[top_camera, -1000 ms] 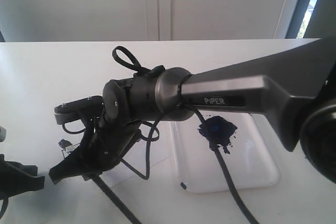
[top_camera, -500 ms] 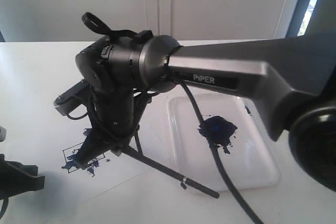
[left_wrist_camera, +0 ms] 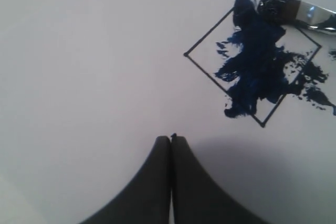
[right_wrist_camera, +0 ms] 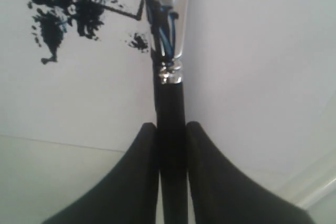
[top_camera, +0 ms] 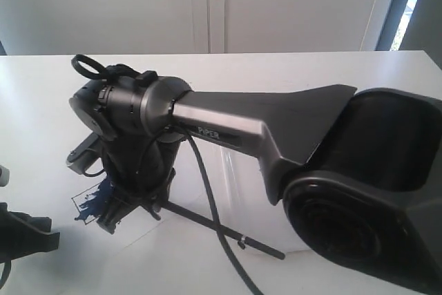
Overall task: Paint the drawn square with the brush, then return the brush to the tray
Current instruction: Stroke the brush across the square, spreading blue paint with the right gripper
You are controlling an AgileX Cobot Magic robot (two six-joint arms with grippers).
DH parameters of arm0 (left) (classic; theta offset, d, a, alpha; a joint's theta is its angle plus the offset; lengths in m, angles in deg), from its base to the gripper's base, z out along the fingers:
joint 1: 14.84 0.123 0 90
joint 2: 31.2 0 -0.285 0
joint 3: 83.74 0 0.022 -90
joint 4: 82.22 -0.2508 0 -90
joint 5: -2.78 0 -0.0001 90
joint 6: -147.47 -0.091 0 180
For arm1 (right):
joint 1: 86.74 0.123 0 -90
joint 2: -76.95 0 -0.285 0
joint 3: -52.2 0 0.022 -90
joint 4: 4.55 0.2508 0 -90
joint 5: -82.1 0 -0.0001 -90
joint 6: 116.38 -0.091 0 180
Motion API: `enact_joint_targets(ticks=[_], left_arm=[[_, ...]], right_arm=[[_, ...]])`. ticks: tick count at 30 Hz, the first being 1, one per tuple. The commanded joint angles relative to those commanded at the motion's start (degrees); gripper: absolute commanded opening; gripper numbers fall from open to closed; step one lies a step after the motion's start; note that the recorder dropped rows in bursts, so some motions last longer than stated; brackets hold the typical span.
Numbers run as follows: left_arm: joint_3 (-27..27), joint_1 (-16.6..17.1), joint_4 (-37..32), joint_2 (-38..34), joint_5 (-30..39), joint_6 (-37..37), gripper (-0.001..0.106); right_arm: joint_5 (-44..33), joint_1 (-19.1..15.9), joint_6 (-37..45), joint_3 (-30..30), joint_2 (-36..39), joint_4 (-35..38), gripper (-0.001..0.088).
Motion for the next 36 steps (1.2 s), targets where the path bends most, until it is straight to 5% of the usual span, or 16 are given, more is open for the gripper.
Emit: enact_joint_targets(ticks=[11,16,20,24,36], left_arm=[[0.0,0.0,-3.3,0.0,0.5,3.3,0.001],[0.6,0.0,-5.8,0.0,5.6,7.7,0.001],[6.5,0.0,-26.5,-0.1,19.0,32.2,0.001],[9.0,0.0,-41.7,-2.1,19.1,46.4,0.001],[9.4,0.0,-41.8,-8.2,17.8,47.1,0.001]], right_arm=[[0.0,1.4,2.3,-1.8,2.7,7.6,0.0],[0.0,1.4,1.2,-1.8,2.8,5.4,0.0],[0.0,1.4,-0.2,-1.8,2.8,1.4,0.0],[0.0,1.4,-0.2,-1.8,2.8,0.6,0.0],[0.0,0.2,-3.1,-1.8,2.8,-6.6,0.0]])
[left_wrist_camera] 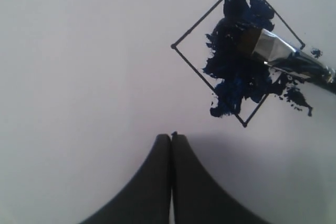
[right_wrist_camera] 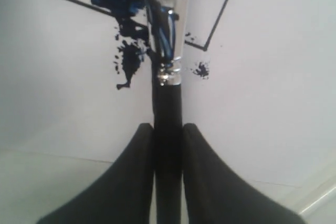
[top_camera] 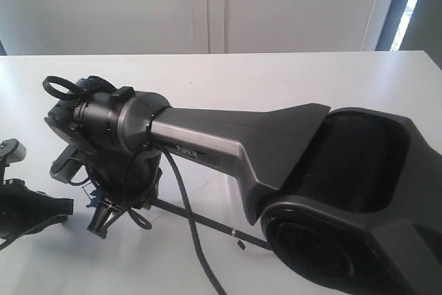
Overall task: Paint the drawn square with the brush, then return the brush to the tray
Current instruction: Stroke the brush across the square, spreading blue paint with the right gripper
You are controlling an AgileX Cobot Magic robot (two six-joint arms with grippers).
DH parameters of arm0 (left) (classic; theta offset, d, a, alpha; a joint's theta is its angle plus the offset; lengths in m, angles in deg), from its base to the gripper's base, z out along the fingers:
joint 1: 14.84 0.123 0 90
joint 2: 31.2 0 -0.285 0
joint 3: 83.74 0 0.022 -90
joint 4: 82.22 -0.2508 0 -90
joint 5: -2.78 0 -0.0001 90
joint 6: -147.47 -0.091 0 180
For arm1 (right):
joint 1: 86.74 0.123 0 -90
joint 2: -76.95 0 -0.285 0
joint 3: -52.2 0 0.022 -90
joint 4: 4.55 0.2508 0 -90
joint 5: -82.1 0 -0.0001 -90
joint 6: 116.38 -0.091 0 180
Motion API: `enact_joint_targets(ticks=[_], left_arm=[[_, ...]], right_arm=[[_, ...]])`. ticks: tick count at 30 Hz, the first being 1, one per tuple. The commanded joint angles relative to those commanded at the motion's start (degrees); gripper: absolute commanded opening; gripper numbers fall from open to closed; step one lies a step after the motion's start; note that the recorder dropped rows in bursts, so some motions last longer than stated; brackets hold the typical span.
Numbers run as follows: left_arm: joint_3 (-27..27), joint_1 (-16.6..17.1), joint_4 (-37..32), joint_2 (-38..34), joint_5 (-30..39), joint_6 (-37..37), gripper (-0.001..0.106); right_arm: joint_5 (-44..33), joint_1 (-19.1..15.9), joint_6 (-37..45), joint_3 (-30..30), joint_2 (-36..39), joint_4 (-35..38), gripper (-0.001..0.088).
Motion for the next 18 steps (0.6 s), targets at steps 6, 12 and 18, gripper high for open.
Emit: enact_joint_targets(ticks=[6,12,18], left_arm=[[0.0,0.0,0.0,0.0,-0.2,0.6,0.001],[0.0,0.0,-0.2,-0.1,-1.2,0.6,0.001],[0.1,0.0,-0.2,-0.1,-1.2,0.6,0.001]], right_arm=[[0.0,-1.3,0.3,0.0,0.0,-1.1,0.0],[0.0,-1.0,1.1,0.0,0.0,5.0,0.0],[0.0,1.5,2.9,0.0,0.0,6.5,0.0]])
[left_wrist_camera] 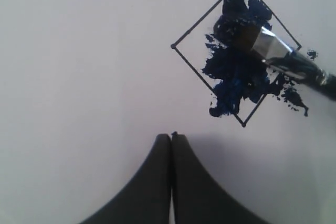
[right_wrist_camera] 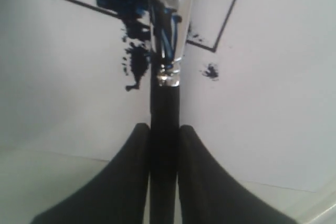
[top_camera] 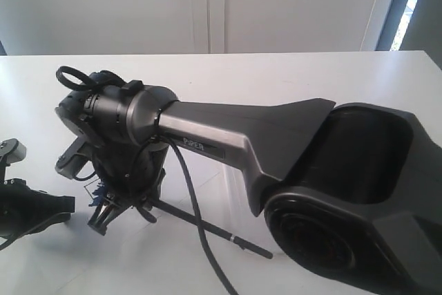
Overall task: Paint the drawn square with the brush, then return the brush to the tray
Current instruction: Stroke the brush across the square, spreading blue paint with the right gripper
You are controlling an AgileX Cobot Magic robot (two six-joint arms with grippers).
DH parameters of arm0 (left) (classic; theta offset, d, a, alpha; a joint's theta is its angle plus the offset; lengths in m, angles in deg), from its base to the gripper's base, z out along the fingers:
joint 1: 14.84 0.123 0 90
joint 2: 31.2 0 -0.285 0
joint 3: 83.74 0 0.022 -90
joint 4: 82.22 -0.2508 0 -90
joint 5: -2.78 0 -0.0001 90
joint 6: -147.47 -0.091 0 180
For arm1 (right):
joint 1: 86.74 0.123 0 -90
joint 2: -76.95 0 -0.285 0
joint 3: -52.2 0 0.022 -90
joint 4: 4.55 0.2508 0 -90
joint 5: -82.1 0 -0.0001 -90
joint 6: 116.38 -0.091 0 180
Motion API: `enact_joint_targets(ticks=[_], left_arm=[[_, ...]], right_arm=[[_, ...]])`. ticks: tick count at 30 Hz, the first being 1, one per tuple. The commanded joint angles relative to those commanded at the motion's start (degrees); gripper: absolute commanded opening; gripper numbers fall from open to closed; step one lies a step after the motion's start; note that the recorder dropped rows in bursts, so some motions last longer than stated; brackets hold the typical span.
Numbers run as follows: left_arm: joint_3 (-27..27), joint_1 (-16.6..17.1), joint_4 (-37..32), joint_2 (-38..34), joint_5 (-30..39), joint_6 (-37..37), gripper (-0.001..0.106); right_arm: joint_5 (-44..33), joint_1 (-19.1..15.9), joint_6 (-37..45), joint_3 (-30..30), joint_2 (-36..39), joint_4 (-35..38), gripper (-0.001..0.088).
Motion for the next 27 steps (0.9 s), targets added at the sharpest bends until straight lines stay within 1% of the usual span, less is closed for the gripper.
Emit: enact_joint_targets(ticks=[2,3,5,8,9,16,18,22,24,27], left_arm=[[0.0,0.0,0.0,0.0,0.0,0.0,0.001],[0.0,0.0,0.0,0.0,0.0,0.0,0.001],[0.0,0.0,-0.1,0.0,-0.1,0.0,0.001],[0.0,0.0,-0.9,0.0,-0.5,0.0,0.001],[0.0,0.0,-1.3,0.0,-0.7,0.0,0.001],[0.0,0.0,-1.5,0.0,-1.0,0.0,0.001],[0.0,0.0,-1.6,0.0,-1.0,0.0,0.001],[0.0,0.0,-1.6,0.0,-0.9,0.0,0.001],[0.0,0.0,-1.6,0.0,-0.3,0.0,0.001],[0.0,0.0,-1.6,0.0,1.0,0.0,0.001]], right_arm=[[0.0,0.4,1.5,0.0,0.0,2.6,0.0],[0.0,0.5,1.5,0.0,0.0,2.7,0.0],[0.0,0.6,1.3,0.0,0.0,0.6,0.0],[0.0,0.5,-1.3,0.0,0.0,-5.4,0.0],[0.0,0.3,-1.5,0.0,0.0,-6.3,0.0],[0.0,-3.1,-2.6,0.0,0.0,-7.3,0.0],[0.0,-3.6,-2.6,0.0,0.0,-6.8,0.0],[0.0,-3.6,-1.3,0.0,0.0,-0.5,0.0],[0.0,-2.9,-0.7,0.1,0.0,0.9,0.0],[0.0,-1.5,-0.4,0.1,-0.1,0.8,0.0]])
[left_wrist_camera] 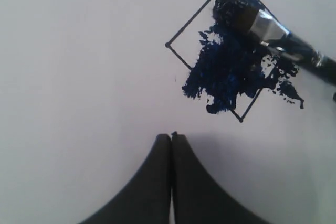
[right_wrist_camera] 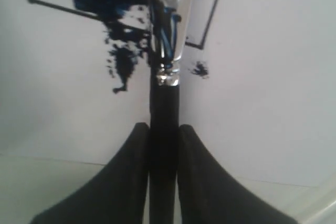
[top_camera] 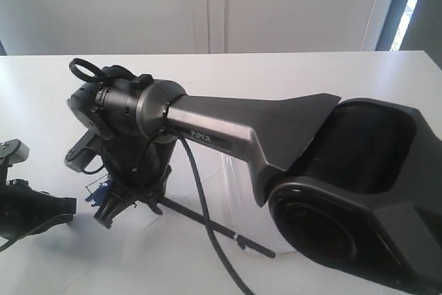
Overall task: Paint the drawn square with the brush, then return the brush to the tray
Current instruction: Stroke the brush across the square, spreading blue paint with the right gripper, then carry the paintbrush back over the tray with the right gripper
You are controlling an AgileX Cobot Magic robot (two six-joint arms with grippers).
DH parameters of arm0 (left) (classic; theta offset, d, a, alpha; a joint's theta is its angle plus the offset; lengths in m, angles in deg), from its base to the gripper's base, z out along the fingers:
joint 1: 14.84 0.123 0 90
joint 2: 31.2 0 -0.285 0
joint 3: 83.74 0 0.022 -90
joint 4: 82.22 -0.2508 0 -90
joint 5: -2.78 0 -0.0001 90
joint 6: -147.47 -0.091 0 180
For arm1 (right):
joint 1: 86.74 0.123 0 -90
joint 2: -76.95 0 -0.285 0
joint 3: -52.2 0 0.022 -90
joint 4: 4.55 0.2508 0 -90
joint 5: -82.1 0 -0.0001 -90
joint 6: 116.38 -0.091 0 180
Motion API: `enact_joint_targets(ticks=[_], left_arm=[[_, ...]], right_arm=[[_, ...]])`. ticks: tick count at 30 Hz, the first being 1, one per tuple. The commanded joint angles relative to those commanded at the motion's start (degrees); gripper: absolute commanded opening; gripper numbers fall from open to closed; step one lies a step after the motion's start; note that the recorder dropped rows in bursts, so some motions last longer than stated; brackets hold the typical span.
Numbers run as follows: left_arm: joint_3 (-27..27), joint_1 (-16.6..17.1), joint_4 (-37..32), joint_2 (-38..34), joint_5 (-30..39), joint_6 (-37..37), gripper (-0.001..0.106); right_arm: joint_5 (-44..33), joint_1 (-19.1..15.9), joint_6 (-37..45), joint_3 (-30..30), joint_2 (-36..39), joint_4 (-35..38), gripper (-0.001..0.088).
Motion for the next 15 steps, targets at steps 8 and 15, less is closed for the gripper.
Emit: enact_joint_targets(ticks=[8,15], left_arm=[[0.0,0.0,0.9,0.0,1.6,0.0,0.001],[0.0,0.0,1.4,0.0,3.1,0.0,0.001]], right_arm=[[0.0,0.8,-7.0,0.0,-5.9,-8.4,0.0],[0.0,0.8,-10.6,1.3,-15.5,-11.3,0.0]])
